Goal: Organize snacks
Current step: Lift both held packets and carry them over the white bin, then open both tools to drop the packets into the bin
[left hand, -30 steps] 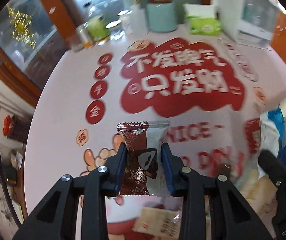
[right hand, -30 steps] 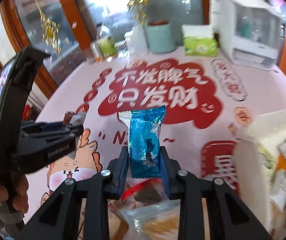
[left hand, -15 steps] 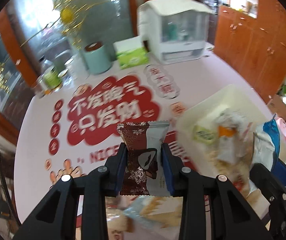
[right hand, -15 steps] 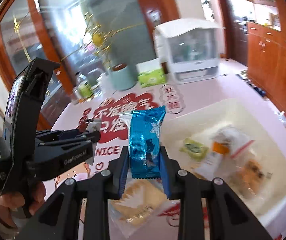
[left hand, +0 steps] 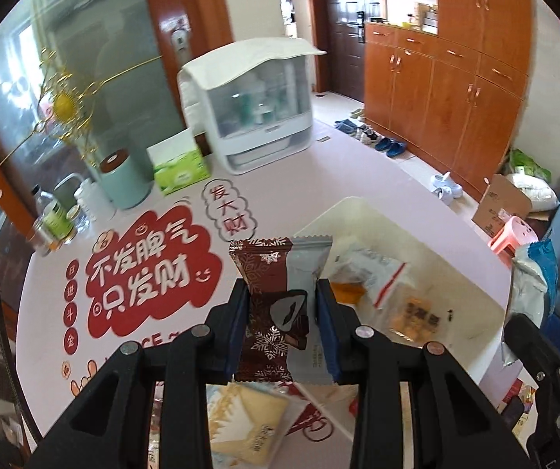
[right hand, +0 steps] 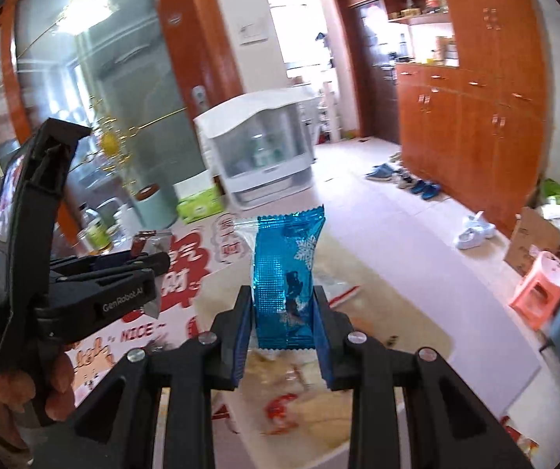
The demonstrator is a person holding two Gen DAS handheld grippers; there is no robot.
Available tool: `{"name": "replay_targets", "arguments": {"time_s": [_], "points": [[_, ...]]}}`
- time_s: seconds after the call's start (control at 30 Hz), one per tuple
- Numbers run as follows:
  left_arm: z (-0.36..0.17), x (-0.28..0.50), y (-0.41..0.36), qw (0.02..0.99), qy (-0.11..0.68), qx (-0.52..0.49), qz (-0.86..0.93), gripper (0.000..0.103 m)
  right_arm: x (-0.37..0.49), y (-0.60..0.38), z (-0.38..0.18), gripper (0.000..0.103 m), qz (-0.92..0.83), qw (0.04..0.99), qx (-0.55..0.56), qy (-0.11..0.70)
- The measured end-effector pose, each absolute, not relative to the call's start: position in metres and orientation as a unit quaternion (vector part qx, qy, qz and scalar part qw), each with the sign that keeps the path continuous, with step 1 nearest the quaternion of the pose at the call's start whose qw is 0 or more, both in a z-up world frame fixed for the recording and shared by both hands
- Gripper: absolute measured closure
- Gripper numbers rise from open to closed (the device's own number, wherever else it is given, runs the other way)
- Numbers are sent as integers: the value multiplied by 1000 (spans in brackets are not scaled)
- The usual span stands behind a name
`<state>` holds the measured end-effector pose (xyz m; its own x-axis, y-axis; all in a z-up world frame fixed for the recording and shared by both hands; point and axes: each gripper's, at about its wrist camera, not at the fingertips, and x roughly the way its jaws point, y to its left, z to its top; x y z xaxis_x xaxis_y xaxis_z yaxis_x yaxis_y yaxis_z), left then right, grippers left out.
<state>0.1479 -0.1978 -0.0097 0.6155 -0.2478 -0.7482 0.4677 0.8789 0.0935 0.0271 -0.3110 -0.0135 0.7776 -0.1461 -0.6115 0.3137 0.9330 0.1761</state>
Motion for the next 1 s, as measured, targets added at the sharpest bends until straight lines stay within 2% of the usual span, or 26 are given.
{"name": "replay_targets", "arguments": {"time_s": [0.5,0.8,0.87,0.93,1.0], "points": [[-19,140,-245,880,389,175,-210,71,11,-349,-27,74,-155,920,147,329],[-38,144,-259,861,422,198,-203,69,17,-358,-41,73,-162,909,149,355],[-43,147,-260,856,434,197,-202,56,19,-358,-44,72,-162,906,149,361],[-46,146,-261,853,437,203,-201,16,20,-359,-47,70,-158,904,150,368],[-47,144,-261,857,426,215,-194,10,21,-359,-50,56,-157,902,153,372]]}}
